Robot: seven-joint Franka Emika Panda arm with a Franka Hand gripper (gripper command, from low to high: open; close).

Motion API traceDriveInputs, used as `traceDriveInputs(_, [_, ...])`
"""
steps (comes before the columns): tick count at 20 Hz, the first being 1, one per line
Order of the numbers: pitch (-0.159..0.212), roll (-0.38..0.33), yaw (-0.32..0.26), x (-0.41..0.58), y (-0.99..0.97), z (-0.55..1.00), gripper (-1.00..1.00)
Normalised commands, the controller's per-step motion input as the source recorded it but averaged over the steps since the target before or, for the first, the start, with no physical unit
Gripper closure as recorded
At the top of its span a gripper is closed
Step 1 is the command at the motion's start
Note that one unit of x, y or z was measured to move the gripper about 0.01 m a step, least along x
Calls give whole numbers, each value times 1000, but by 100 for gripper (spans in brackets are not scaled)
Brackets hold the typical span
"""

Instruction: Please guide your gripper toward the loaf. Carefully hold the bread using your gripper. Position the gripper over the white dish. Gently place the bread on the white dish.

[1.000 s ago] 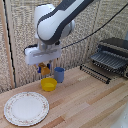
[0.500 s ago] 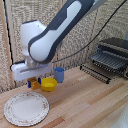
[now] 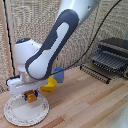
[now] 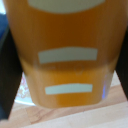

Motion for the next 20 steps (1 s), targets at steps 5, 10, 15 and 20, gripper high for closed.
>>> traceDriveInputs(5, [0,-17,174,64,212,-337,100])
traceDriveInputs(10, [-15,0,145,317,0,-103,100])
traceDriveInputs(15, [-21,-6,47,304,0,6,-100])
traceDriveInputs(20, [4,25,-29,306,-36,160,-100])
